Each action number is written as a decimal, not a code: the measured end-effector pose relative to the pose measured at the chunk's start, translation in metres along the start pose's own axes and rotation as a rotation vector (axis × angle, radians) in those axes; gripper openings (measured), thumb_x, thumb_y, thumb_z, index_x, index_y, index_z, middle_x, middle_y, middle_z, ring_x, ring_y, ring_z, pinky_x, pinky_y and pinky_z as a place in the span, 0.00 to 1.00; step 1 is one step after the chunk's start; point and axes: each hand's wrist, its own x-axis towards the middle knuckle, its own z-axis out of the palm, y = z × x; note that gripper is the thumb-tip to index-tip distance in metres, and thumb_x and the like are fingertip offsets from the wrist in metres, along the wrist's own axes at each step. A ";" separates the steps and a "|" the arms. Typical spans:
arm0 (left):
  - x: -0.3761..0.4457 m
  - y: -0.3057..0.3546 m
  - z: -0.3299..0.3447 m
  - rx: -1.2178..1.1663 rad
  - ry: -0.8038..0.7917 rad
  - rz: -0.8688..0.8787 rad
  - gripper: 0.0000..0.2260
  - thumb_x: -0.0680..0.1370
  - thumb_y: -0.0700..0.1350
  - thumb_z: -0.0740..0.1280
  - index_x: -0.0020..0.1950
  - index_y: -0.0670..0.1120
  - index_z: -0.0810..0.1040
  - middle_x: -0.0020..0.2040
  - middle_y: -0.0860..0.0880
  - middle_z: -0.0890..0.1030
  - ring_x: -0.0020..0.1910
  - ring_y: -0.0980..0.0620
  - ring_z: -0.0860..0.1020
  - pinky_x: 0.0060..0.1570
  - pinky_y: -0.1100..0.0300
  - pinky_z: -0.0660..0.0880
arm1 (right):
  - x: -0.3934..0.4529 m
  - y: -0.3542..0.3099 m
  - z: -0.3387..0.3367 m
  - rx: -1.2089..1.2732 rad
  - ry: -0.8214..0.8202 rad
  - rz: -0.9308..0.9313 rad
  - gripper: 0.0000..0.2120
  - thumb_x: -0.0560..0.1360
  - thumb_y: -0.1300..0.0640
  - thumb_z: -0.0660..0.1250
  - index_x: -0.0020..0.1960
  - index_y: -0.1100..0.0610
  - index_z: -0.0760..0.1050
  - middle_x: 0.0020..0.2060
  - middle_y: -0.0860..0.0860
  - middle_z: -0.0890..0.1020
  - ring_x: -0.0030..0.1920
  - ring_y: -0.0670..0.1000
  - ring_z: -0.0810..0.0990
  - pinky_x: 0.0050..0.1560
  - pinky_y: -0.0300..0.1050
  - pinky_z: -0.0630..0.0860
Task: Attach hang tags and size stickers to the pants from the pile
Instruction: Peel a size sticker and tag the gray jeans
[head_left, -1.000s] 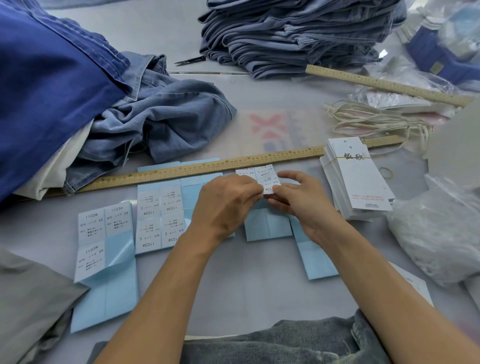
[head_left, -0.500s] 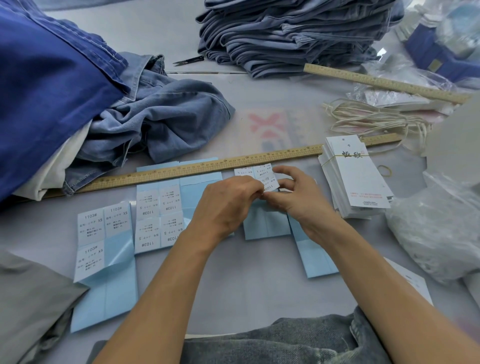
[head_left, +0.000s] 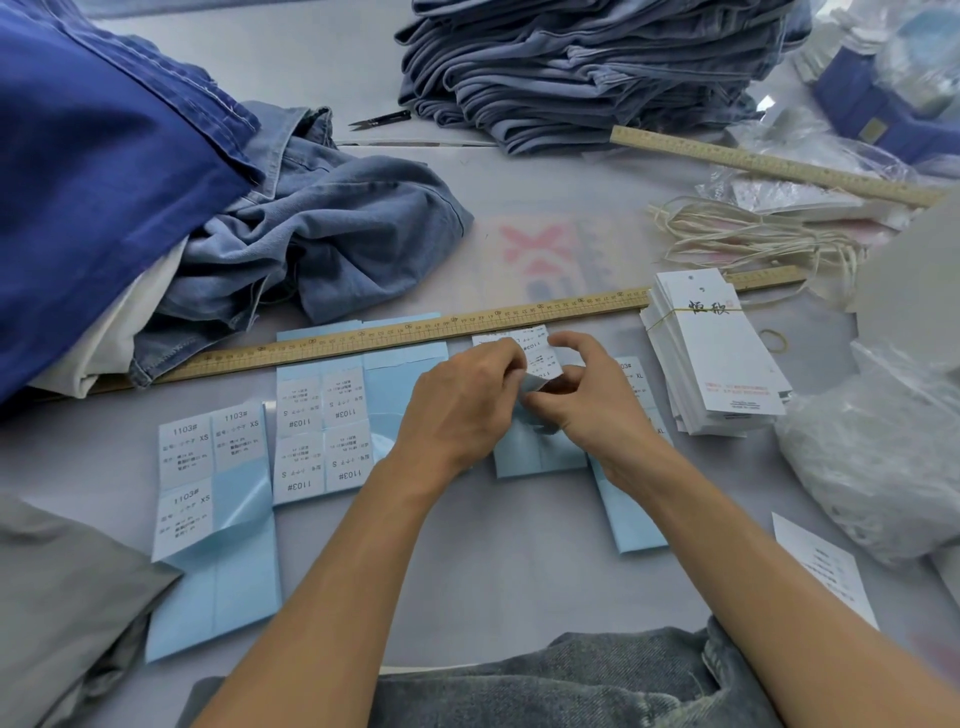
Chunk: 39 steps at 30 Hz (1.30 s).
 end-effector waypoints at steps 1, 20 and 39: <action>0.000 0.000 0.000 -0.021 0.016 -0.022 0.03 0.83 0.45 0.64 0.51 0.47 0.76 0.47 0.50 0.83 0.46 0.45 0.78 0.45 0.45 0.76 | 0.000 0.000 -0.001 -0.008 0.005 -0.001 0.31 0.73 0.65 0.74 0.70 0.47 0.67 0.46 0.57 0.85 0.43 0.52 0.83 0.52 0.55 0.82; 0.002 -0.003 0.007 -0.373 0.156 -0.222 0.02 0.83 0.44 0.65 0.51 0.47 0.76 0.43 0.53 0.80 0.46 0.46 0.78 0.50 0.44 0.76 | 0.006 0.007 -0.001 -0.069 0.014 0.018 0.32 0.71 0.65 0.75 0.68 0.47 0.66 0.43 0.53 0.86 0.44 0.51 0.86 0.48 0.48 0.83; 0.002 -0.006 0.008 -0.507 0.274 -0.239 0.03 0.82 0.43 0.66 0.49 0.49 0.77 0.43 0.55 0.81 0.44 0.56 0.79 0.49 0.51 0.78 | 0.008 0.006 -0.001 -0.165 0.005 0.013 0.30 0.72 0.61 0.76 0.67 0.46 0.66 0.52 0.51 0.84 0.52 0.52 0.83 0.55 0.53 0.82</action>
